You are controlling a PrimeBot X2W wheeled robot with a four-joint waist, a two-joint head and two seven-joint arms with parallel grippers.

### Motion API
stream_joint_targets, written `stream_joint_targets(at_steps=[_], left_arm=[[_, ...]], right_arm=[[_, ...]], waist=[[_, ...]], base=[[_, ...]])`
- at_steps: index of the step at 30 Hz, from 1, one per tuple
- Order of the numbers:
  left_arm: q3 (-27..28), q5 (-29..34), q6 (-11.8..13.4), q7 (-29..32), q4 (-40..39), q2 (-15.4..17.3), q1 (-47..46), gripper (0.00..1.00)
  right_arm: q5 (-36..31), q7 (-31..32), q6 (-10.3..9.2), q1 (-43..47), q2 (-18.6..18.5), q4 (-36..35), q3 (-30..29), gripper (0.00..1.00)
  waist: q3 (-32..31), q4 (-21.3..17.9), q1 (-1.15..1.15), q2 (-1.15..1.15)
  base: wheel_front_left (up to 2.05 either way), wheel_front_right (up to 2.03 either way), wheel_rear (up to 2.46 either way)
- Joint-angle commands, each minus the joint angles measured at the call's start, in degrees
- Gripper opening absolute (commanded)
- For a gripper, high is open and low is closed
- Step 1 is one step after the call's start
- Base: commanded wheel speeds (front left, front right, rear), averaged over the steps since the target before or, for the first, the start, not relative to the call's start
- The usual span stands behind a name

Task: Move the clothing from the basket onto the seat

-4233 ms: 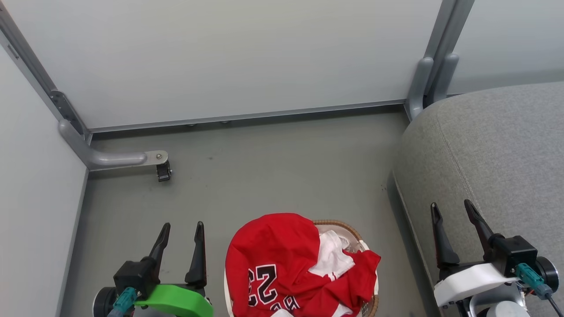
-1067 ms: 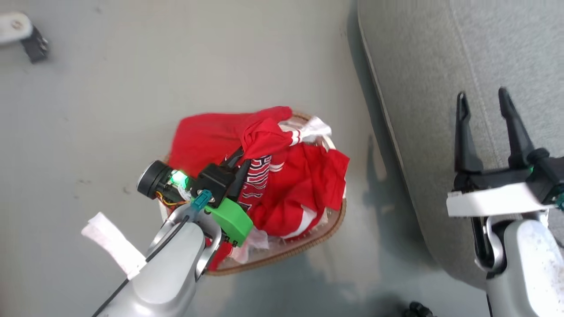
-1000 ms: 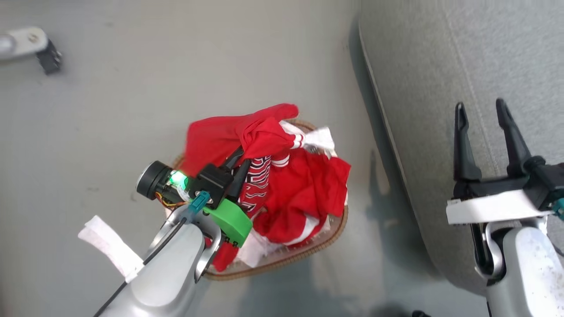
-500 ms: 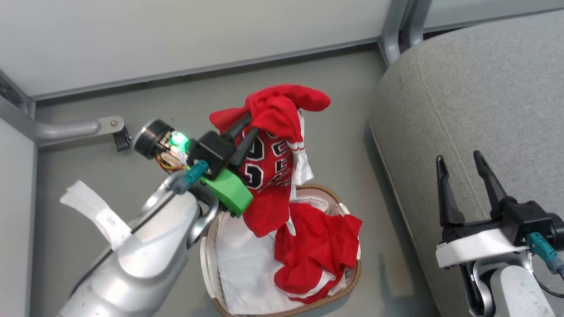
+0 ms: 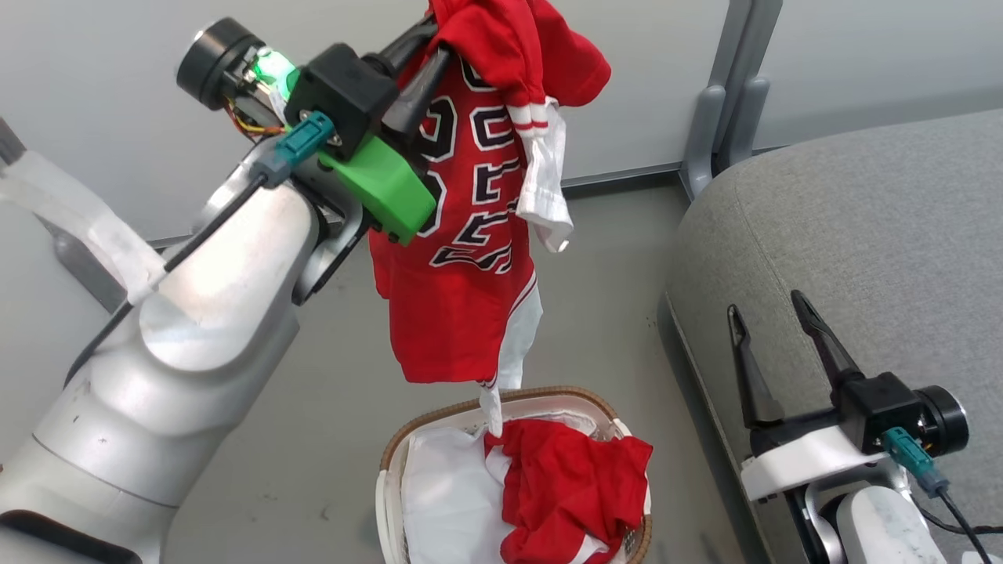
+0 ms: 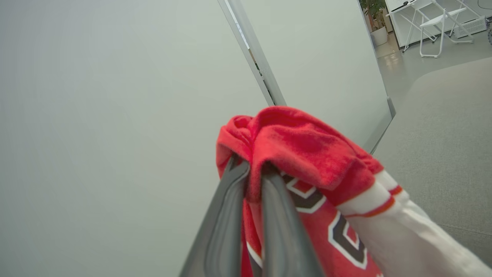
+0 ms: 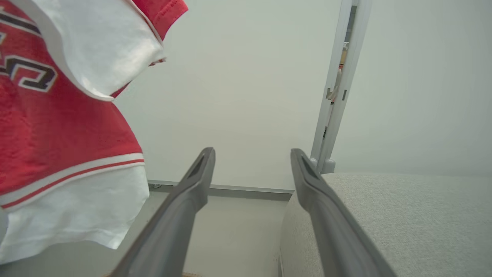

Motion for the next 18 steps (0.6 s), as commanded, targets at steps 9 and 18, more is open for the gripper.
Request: stream_joint_targets(at_steps=[9,18], left_arm=[[-0.53,-1.21,-0.06,-0.13,2.77,-2.75,-4.37,0.0],[-2.32,-1.81,-0.06,-0.16,3.49,-4.87,-4.81,0.0]], right_arm=[[-1.75,-0.28,-0.06,-4.24,-0.2,1.84,7.17,1.0],[-1.16,-0.28,-0.06,-12.08,-0.22,6.54,17.03,1.0]], waist=[[-1.39,0.97,0.01,0.16],[-1.34,1.52,0.01,0.16]], base=[[0.0,0.0,0.0],[0.0,0.0,0.0]])
